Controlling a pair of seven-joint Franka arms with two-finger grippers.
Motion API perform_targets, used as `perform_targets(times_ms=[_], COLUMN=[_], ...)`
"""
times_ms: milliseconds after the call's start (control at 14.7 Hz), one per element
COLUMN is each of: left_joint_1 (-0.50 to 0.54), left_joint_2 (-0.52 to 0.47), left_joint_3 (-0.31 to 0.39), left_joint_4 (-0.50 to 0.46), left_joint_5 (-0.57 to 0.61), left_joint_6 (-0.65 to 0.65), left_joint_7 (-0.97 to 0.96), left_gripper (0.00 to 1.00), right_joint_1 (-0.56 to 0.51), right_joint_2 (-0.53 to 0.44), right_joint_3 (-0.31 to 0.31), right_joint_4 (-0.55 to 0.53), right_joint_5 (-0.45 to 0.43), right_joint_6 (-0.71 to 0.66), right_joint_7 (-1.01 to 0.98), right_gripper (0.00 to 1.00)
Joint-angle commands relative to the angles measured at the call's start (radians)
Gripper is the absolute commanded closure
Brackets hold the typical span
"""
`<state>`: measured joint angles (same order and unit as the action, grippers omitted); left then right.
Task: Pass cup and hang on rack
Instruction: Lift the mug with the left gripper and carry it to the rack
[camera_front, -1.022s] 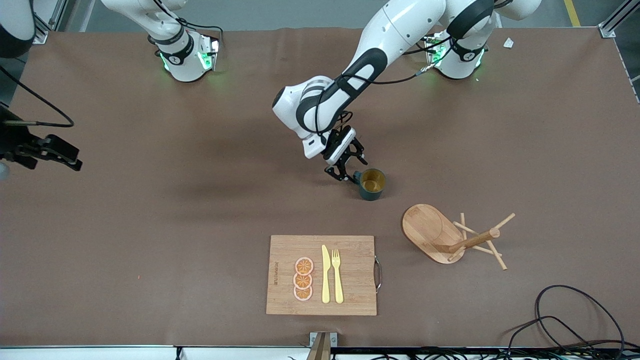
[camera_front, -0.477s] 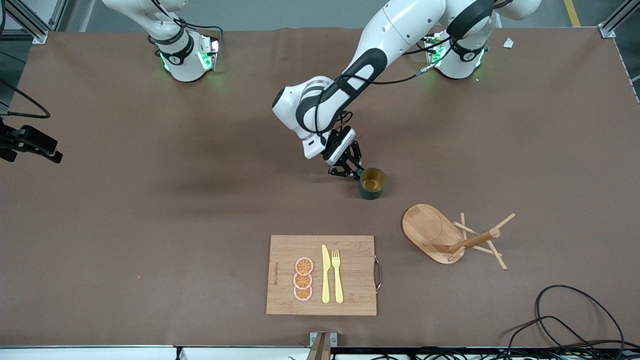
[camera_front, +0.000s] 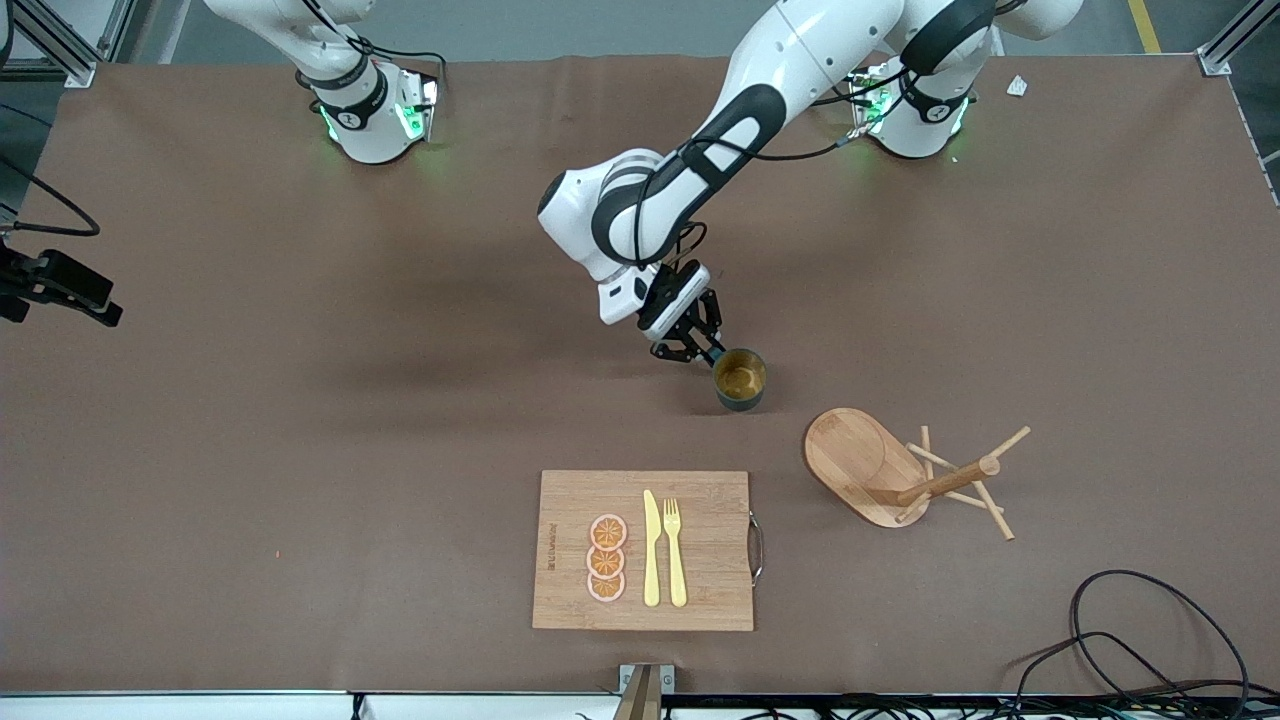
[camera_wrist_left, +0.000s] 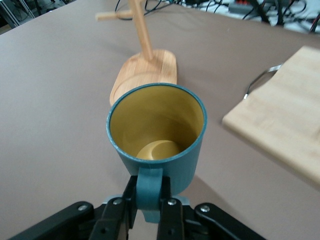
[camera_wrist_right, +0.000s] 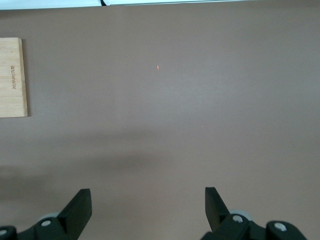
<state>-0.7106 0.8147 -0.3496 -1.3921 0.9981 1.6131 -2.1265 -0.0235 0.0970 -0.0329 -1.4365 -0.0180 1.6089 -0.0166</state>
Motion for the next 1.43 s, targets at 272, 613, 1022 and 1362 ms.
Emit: perform_targets(times_ms=[272, 613, 1022, 1362], left_joint_1=[0.111, 0.296, 0.597, 0.788], left_joint_2=[-0.233, -0.419, -0.479, -0.437], left_joint_3=[-0.012, -0.012, -0.011, -0.003], left_joint_4=[0.061, 0.09, 0.096, 0.096], left_joint_5=[-0.278, -0.654, -1.083, -1.441], left_joint_6=[-0.012, 0.014, 0.022, 0.076], left_joint_7=[0.18, 0.423, 0.765, 0.914], left_gripper=[1.0, 1.0, 1.0, 1.0], right_joint_1=[-0.012, -0.004, -0.004, -0.001], right_joint_2=[-0.016, -0.016, -0.016, -0.016], right_joint_3=[0.01, 0.011, 0.011, 0.013], right_joint_4=[-0.012, -0.008, -0.009, -0.01], right_joint_5=[-0.02, -0.016, -0.014, -0.016], right_joint_6=[0.003, 0.003, 0.005, 0.012], right_joint_7=[-0.023, -0.011, -0.011, -0.009], right_gripper=[0.0, 0.0, 0.0, 0.0])
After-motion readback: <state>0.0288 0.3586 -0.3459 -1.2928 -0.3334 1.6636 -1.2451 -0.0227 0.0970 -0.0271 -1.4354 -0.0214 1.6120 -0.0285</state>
